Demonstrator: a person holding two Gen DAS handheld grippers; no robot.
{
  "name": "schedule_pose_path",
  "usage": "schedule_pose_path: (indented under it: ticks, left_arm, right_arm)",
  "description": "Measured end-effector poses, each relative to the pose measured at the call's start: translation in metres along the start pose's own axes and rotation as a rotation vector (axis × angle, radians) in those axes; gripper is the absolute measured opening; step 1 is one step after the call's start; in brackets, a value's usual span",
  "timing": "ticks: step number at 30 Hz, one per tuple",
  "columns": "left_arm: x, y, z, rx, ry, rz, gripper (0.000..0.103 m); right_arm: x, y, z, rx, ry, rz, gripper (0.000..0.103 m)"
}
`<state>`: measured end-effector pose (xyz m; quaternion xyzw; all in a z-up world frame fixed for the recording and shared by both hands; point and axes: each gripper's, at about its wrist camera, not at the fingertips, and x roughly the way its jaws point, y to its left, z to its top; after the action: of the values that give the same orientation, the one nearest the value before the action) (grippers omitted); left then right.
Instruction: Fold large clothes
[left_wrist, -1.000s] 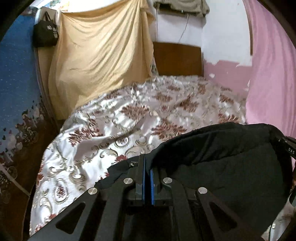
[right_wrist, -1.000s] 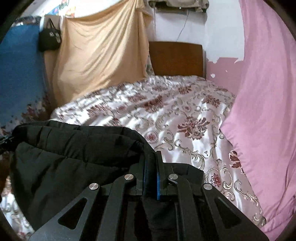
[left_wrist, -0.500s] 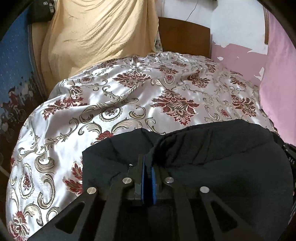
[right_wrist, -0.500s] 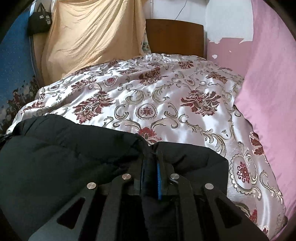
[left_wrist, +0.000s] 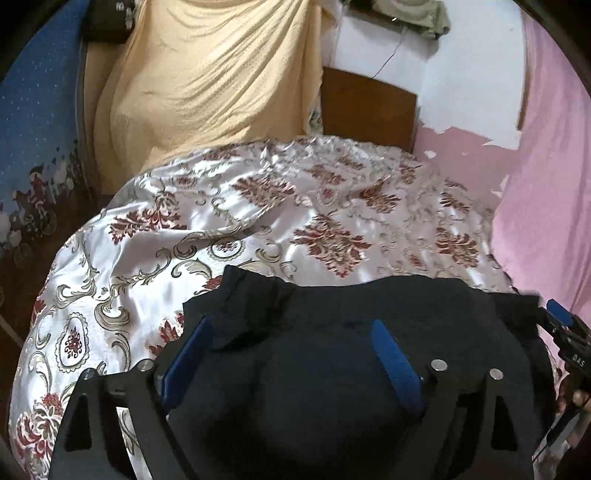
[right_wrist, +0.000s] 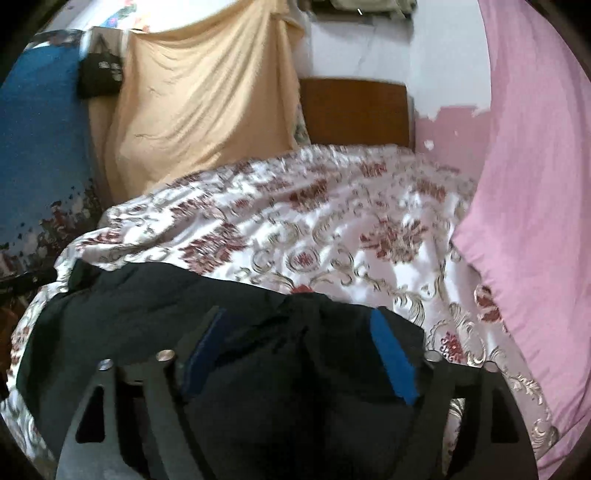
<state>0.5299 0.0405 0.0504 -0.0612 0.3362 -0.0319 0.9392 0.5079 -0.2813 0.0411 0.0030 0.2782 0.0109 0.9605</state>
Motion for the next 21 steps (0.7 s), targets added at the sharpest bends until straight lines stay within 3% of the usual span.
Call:
schedule_pose_path:
  ticks: [3,7,12,16,21]
  left_arm:
    - [-0.013,-0.011,-0.019,0.032,-0.039,-0.017,0.093]
    - [-0.021,-0.03,-0.049,0.103,-0.096,-0.073,0.096]
    - [0.01,-0.061,-0.055,0.27,-0.069,0.01,0.099]
    - [0.033,-0.061,-0.034,0.252,-0.059,0.083,0.101]
    - [0.073,-0.041,-0.018,0.155,0.016,0.067,0.103]
  right_arm:
    - [-0.025,0.012,-0.016,-0.018,-0.053,0.047,0.095]
    - [-0.033,0.035,-0.046,-0.092,-0.05,0.113,0.095]
    - [0.0,0.056,-0.045,-0.2,-0.001,0.084,0.095]
    - [0.033,0.046,-0.024,-0.162,0.041,0.056,0.095]
    - [0.07,0.029,-0.018,-0.092,0.098,0.051,0.095]
